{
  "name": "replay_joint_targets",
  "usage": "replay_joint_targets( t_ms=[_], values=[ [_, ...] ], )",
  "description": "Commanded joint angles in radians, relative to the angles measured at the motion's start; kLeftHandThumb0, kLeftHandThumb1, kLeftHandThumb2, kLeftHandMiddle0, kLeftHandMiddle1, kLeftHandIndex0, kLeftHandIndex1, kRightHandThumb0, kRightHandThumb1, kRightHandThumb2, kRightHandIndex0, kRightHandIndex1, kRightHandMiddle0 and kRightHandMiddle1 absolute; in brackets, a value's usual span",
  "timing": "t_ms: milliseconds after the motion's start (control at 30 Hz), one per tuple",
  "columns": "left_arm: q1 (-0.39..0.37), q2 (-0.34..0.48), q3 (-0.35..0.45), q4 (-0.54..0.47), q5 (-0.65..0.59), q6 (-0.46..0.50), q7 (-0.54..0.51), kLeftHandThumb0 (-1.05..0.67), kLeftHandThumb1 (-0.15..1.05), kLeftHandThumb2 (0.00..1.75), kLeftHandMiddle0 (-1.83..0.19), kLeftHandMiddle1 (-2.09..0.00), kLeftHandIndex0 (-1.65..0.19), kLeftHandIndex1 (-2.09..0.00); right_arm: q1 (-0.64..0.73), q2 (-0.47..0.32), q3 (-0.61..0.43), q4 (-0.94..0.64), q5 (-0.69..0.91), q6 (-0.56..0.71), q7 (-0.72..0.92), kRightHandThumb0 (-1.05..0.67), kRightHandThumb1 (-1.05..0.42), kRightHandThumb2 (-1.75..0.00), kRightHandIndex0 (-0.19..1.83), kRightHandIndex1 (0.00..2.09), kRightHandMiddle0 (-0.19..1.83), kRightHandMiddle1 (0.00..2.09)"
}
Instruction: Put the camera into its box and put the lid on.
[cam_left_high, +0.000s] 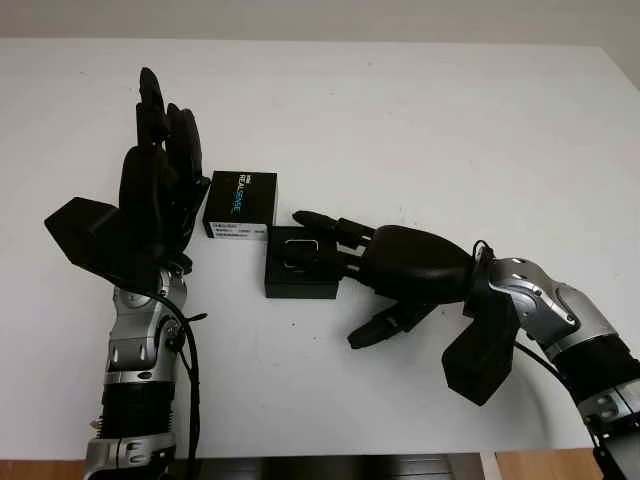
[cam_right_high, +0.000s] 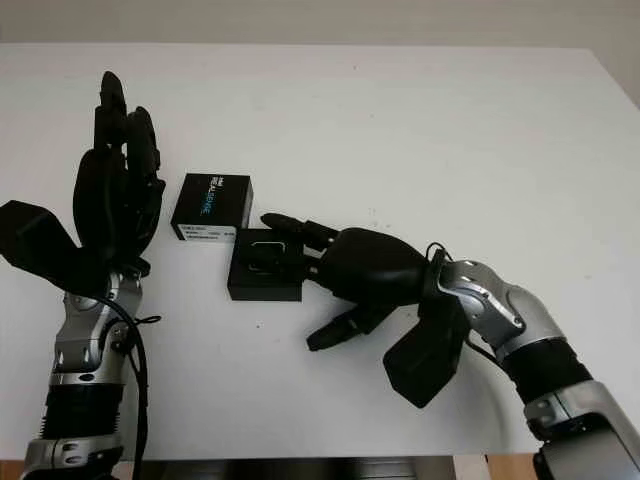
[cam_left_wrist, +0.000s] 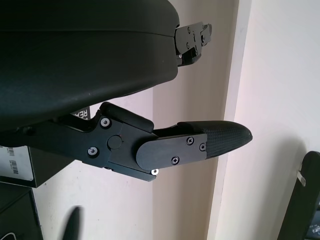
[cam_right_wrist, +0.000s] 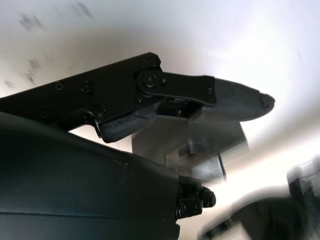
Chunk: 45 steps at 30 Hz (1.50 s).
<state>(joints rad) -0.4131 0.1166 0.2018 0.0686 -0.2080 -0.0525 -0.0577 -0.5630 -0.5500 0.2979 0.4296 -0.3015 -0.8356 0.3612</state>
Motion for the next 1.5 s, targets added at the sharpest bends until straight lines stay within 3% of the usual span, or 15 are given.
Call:
replay_joint_targets(
  t_ms=[0, 100, 267, 433, 467, 533, 600, 700, 900, 967, 1033, 1133, 1467],
  values=[
    [0.017, 0.005, 0.007, -0.025, 0.006, -0.004, 0.007, -0.73, 1.05, 0.51, 0.19, 0.00, 0.19, 0.00, 0.004, 0.035, -0.054, -0.022, 0.133, 0.056, 0.022, -0.79, -1.05, -0.57, -0.12, 0.06, -0.01, 0.04],
    [0.020, 0.013, 0.012, -0.036, -0.004, -0.006, -0.003, -0.73, 1.05, 0.50, 0.19, 0.00, 0.19, 0.00, 0.015, 0.069, -0.119, -0.082, 0.279, 0.159, 0.044, -0.75, -1.05, -0.56, -0.01, 0.11, 0.09, 0.09],
    [0.021, 0.051, 0.025, -0.047, -0.018, 0.011, -0.043, -0.72, 1.05, 0.50, 0.19, 0.00, 0.19, 0.00, 0.026, 0.102, -0.192, -0.159, 0.373, 0.317, 0.056, -0.74, -1.05, -0.59, 0.08, 0.14, 0.16, 0.14],
    [0.018, 0.146, 0.046, -0.040, -0.004, 0.059, -0.091, -0.68, 1.05, 0.44, 0.19, -0.03, 0.19, 0.00, 0.025, 0.159, -0.286, -0.266, 0.653, 0.669, 0.123, -0.69, -1.05, -0.55, 0.11, 0.14, 0.16, 0.16],
    [0.010, 0.184, 0.050, -0.024, 0.021, 0.059, -0.097, -0.67, 1.05, 0.42, 0.16, -0.05, 0.17, -0.02, 0.018, 0.163, -0.305, -0.266, 0.684, 0.725, 0.129, -0.69, -1.05, -0.54, 0.10, 0.13, 0.15, 0.15],
    [-0.002, 0.265, 0.040, 0.009, 0.111, 0.035, -0.098, -0.61, 1.05, 0.29, -0.19, -0.18, -0.16, -0.19, 0.007, 0.164, -0.328, -0.266, 0.697, 0.793, 0.129, -0.63, -1.05, -0.58, 0.08, 0.11, 0.11, 0.15],
    [-0.019, 0.352, 0.027, 0.048, 0.191, 0.019, -0.114, -0.59, 1.04, 0.17, -0.40, -0.24, -0.34, -0.29, -0.011, 0.166, -0.349, -0.249, 0.705, 0.845, 0.132, -0.61, -1.05, -0.60, 0.08, 0.11, 0.11, 0.15],
    [-0.042, 0.455, 0.003, 0.097, 0.268, -0.006, -0.158, -0.61, 1.01, 0.08, -0.41, -0.21, -0.35, -0.29, -0.026, 0.183, -0.374, -0.233, 0.717, 0.910, 0.127, -0.61, -1.05, -0.60, 0.10, 0.11, 0.13, 0.17],
    [-0.135, 0.696, -0.142, 0.214, 0.510, -0.100, -0.299, -0.77, 0.94, 0.04, -0.07, -0.02, -0.04, -0.10, -0.040, 0.223, -0.406, -0.219, 0.706, 0.992, 0.075, -0.64, -1.05, -0.60, 0.10, 0.11, 0.10, 0.21],
    [-0.168, 0.729, -0.185, 0.241, 0.566, -0.105, -0.329, -0.83, 0.94, 0.05, -0.03, -0.02, -0.01, -0.07, -0.041, 0.226, -0.410, -0.215, 0.699, 0.995, 0.075, -0.63, -1.05, -0.61, 0.10, 0.10, -0.01, 0.40],
    [-0.206, 0.749, -0.232, 0.262, 0.623, -0.093, -0.362, -0.89, 0.93, 0.05, 0.02, -0.02, 0.05, -0.04, -0.041, 0.225, -0.412, -0.206, 0.688, 0.985, 0.080, -0.62, -1.05, -0.64, 0.08, 0.08, -0.13, 0.57],
    [-0.269, 0.764, -0.293, 0.315, 0.686, -0.125, -0.396, -0.90, 0.92, 0.05, 0.06, -0.02, 0.10, -0.03, -0.037, 0.230, -0.418, -0.202, 0.670, 0.978, 0.073, -0.62, -1.05, -0.65, 0.09, 0.08, -0.17, 0.64],
    [-0.439, 0.724, -0.387, 0.499, 0.741, -0.204, -0.409, -0.86, 0.91, 0.05, 0.14, -0.03, 0.19, -0.01, -0.028, 0.249, -0.429, -0.221, 0.633, 0.992, 0.029, -0.59, -1.05, -0.65, 0.10, 0.08, -0.19, 0.67]
  ],
)
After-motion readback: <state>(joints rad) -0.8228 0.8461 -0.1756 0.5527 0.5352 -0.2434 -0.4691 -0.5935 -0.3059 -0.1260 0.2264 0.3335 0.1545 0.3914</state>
